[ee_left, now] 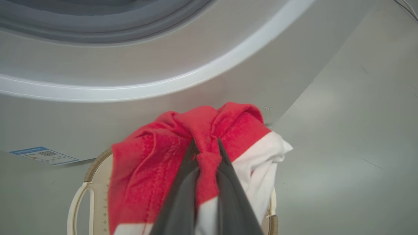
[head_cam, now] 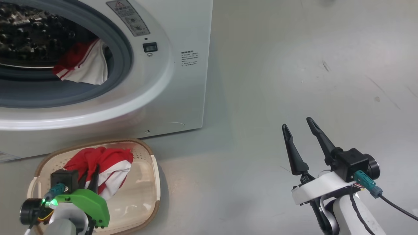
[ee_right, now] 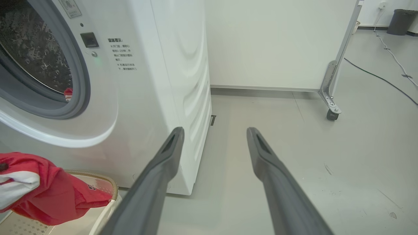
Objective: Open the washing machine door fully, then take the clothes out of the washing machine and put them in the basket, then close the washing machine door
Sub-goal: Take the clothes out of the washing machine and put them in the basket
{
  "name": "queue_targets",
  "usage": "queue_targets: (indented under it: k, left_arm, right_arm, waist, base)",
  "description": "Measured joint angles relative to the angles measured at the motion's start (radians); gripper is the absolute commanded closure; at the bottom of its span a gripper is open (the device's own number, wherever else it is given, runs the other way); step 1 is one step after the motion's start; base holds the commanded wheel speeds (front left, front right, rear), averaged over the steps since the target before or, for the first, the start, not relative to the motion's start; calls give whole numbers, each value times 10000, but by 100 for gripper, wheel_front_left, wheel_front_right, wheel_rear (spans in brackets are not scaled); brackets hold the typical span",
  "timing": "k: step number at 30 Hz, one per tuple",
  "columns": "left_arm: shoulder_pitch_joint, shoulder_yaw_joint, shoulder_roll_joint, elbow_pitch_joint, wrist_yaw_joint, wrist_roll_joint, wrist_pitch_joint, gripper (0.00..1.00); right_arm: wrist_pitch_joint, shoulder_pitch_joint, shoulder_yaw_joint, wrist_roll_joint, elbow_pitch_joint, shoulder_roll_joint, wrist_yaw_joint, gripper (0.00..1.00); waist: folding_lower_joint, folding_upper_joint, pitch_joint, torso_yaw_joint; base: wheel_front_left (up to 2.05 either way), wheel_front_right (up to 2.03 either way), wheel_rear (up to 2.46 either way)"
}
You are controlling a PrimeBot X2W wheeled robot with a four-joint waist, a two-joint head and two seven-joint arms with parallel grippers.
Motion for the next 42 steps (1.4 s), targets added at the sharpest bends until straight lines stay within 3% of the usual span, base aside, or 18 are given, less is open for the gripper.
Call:
queue_targets:
  k: [23, 42]
  left_arm:
    - [-1489, 301, 458, 2008, 15, 12, 303, 100]
    - [-2102, 464, 483, 3578, 104, -44, -150, 100]
  right_arm:
    - [0, -666, -123, -96, -382, 65, -46, 0]
    - [0, -837, -119, -290, -380, 100, -117, 0]
  waist:
    - [0, 0, 2000, -939]
    - [0, 0, 2397, -928]
  base:
    - [0, 0, 0]
    - [0, 0, 0]
